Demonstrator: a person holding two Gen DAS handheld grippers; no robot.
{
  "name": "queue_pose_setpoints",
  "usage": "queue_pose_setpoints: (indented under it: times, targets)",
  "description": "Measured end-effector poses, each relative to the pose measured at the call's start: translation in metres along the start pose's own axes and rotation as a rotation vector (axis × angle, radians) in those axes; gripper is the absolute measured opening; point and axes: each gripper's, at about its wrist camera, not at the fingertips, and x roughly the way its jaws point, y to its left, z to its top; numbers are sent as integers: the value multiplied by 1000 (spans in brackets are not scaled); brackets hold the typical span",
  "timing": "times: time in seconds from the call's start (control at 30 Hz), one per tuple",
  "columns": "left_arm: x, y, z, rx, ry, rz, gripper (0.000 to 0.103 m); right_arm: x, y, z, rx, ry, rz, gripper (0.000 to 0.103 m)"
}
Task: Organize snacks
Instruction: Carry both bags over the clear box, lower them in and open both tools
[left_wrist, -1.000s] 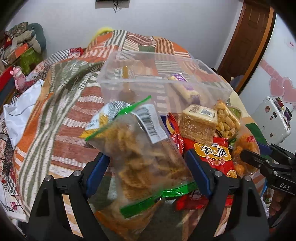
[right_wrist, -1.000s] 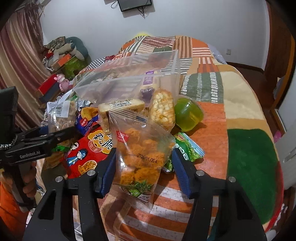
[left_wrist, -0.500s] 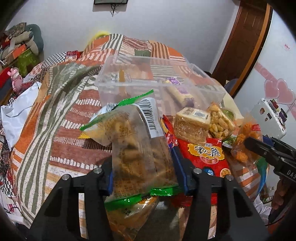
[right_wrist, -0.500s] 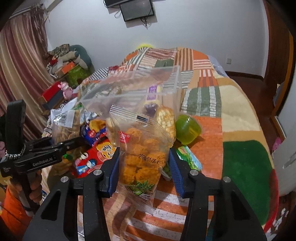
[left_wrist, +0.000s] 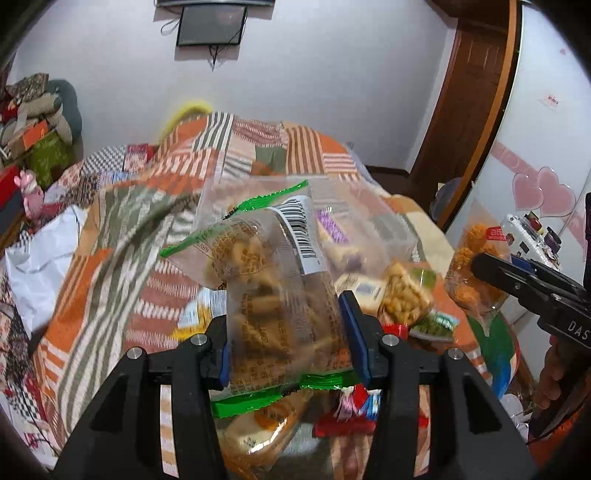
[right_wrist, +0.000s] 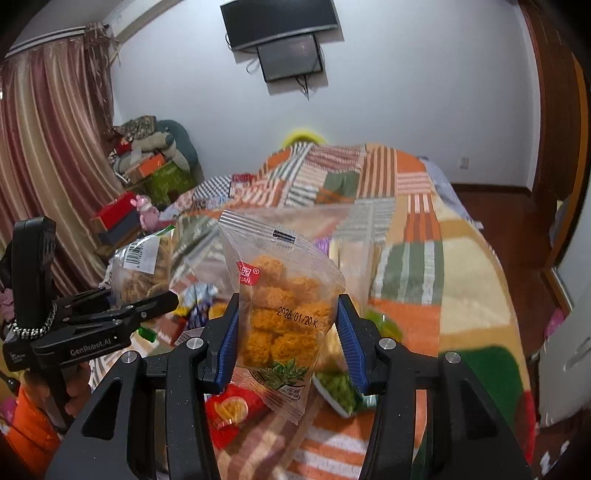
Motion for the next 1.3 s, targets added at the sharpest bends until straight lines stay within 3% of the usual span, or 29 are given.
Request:
queue_pose_setpoints:
  times: [0.4, 0.63, 0.9, 1.3]
  targets:
    - [1, -9, 48, 20, -86, -16, 49, 14, 0, 44, -32, -97, -16, 45]
    - [23, -4, 73, -1, -80, -31, 49, 31, -6, 61, -40, -108, -30, 45]
    - [62, 2, 91, -4, -23, -16, 49, 68, -12, 70, -53, -45, -38, 45]
    - [131, 24, 93, -50, 152, 9, 49, 125, -18, 68, -79, 118, -33, 45]
